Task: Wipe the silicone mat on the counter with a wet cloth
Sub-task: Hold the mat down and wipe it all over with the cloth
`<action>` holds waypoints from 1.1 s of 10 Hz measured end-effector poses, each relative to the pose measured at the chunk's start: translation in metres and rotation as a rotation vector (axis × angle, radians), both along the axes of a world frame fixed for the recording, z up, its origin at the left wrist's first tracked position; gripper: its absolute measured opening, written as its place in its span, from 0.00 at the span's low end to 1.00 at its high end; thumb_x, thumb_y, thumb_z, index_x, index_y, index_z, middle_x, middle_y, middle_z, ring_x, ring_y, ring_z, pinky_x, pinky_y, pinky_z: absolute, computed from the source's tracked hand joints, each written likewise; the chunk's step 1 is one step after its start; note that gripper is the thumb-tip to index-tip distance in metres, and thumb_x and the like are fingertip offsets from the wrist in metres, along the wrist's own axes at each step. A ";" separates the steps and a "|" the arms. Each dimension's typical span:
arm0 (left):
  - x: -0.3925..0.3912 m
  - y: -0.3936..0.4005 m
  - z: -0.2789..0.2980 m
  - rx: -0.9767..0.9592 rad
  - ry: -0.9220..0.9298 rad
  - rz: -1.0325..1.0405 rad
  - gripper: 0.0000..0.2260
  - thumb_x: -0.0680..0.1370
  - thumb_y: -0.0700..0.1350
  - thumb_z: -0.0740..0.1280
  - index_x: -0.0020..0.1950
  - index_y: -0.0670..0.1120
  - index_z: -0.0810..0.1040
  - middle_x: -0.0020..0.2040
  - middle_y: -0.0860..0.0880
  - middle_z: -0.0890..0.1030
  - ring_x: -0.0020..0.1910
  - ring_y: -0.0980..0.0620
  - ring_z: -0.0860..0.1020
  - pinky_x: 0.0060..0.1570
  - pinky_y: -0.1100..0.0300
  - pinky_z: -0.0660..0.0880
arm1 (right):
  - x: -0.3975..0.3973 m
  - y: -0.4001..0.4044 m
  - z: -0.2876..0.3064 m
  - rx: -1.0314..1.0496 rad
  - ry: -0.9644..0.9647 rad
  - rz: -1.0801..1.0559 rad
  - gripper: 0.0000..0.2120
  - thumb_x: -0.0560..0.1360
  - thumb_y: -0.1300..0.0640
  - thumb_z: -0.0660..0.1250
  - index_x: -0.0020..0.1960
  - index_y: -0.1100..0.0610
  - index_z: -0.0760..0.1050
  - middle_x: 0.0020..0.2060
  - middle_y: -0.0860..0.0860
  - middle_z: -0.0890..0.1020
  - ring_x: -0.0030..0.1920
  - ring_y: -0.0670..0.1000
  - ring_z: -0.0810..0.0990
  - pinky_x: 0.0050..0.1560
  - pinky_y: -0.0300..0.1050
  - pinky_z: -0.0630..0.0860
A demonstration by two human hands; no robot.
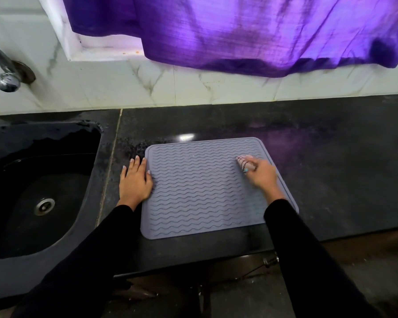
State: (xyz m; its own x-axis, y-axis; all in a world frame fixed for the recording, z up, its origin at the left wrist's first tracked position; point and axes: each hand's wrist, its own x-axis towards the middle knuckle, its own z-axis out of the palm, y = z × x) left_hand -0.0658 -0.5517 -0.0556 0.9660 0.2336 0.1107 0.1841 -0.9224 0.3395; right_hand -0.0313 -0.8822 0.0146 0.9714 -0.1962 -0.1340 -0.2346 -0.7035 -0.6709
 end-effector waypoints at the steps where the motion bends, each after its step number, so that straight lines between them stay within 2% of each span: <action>1: -0.002 0.000 0.001 -0.008 0.006 -0.007 0.30 0.73 0.53 0.45 0.74 0.43 0.60 0.75 0.43 0.59 0.75 0.46 0.55 0.73 0.48 0.47 | 0.018 -0.019 0.017 0.667 0.136 -0.234 0.11 0.76 0.59 0.65 0.55 0.63 0.79 0.24 0.51 0.77 0.21 0.46 0.71 0.23 0.34 0.69; 2: -0.002 0.001 0.000 -0.015 0.005 -0.005 0.30 0.73 0.53 0.45 0.74 0.43 0.60 0.75 0.43 0.59 0.75 0.46 0.54 0.73 0.48 0.47 | 0.025 -0.005 0.023 0.453 -0.016 -0.395 0.14 0.74 0.51 0.67 0.57 0.55 0.80 0.38 0.54 0.81 0.37 0.53 0.78 0.36 0.41 0.76; 3: -0.001 0.001 0.000 -0.019 -0.001 -0.001 0.30 0.74 0.53 0.45 0.74 0.44 0.60 0.75 0.43 0.59 0.75 0.47 0.54 0.74 0.49 0.47 | 0.008 0.033 0.017 0.054 -0.203 -0.158 0.16 0.78 0.59 0.62 0.64 0.50 0.76 0.52 0.55 0.82 0.54 0.56 0.80 0.44 0.39 0.71; 4: -0.001 0.002 -0.001 -0.029 -0.010 0.003 0.30 0.74 0.53 0.46 0.74 0.44 0.60 0.75 0.43 0.59 0.75 0.47 0.54 0.74 0.49 0.47 | -0.003 0.069 -0.020 -0.268 -0.147 0.110 0.22 0.78 0.63 0.60 0.71 0.54 0.67 0.67 0.58 0.72 0.65 0.57 0.73 0.62 0.44 0.70; 5: 0.000 0.001 0.000 -0.030 -0.016 0.006 0.29 0.74 0.53 0.46 0.73 0.44 0.61 0.75 0.44 0.59 0.75 0.48 0.54 0.74 0.49 0.47 | -0.007 0.078 -0.039 -0.514 -0.080 0.183 0.30 0.77 0.63 0.60 0.76 0.58 0.54 0.75 0.62 0.56 0.74 0.60 0.56 0.75 0.50 0.54; 6: 0.000 0.000 0.000 -0.027 -0.020 0.013 0.29 0.74 0.53 0.46 0.74 0.45 0.61 0.75 0.44 0.59 0.75 0.48 0.54 0.74 0.50 0.47 | -0.001 0.070 -0.037 -0.427 -0.075 0.184 0.34 0.74 0.59 0.67 0.76 0.56 0.56 0.75 0.59 0.57 0.74 0.59 0.60 0.73 0.50 0.58; 7: -0.001 -0.001 0.002 -0.031 -0.018 0.015 0.29 0.74 0.53 0.46 0.74 0.45 0.60 0.75 0.45 0.59 0.75 0.48 0.54 0.74 0.51 0.46 | 0.001 0.061 -0.028 -0.317 -0.098 0.169 0.32 0.72 0.62 0.68 0.73 0.52 0.63 0.73 0.55 0.64 0.69 0.58 0.68 0.68 0.52 0.65; 8: -0.002 -0.002 0.004 -0.032 -0.015 0.009 0.29 0.74 0.53 0.46 0.74 0.45 0.60 0.75 0.44 0.59 0.75 0.48 0.54 0.73 0.50 0.47 | 0.011 0.055 -0.017 -0.014 -0.049 0.068 0.22 0.72 0.58 0.68 0.65 0.49 0.75 0.59 0.55 0.80 0.59 0.58 0.78 0.61 0.50 0.72; 9: -0.003 -0.002 0.003 -0.033 -0.009 0.003 0.29 0.74 0.52 0.46 0.74 0.44 0.60 0.75 0.43 0.59 0.75 0.47 0.54 0.74 0.50 0.47 | 0.034 0.061 0.000 0.251 0.051 -0.148 0.16 0.68 0.40 0.68 0.48 0.49 0.82 0.34 0.50 0.83 0.44 0.56 0.81 0.46 0.45 0.77; 10: -0.003 -0.001 0.002 -0.025 -0.017 0.001 0.29 0.74 0.52 0.46 0.74 0.44 0.60 0.75 0.43 0.59 0.75 0.47 0.55 0.74 0.49 0.48 | 0.024 0.102 0.021 0.061 -0.122 -0.138 0.12 0.75 0.51 0.65 0.57 0.52 0.78 0.49 0.57 0.82 0.54 0.60 0.79 0.52 0.46 0.74; 11: -0.002 0.000 -0.001 -0.026 -0.021 0.004 0.30 0.74 0.52 0.44 0.74 0.44 0.60 0.75 0.43 0.59 0.75 0.47 0.55 0.73 0.50 0.48 | 0.004 0.144 -0.003 -0.183 -0.243 0.215 0.15 0.77 0.62 0.59 0.62 0.54 0.72 0.59 0.57 0.77 0.60 0.58 0.75 0.58 0.47 0.71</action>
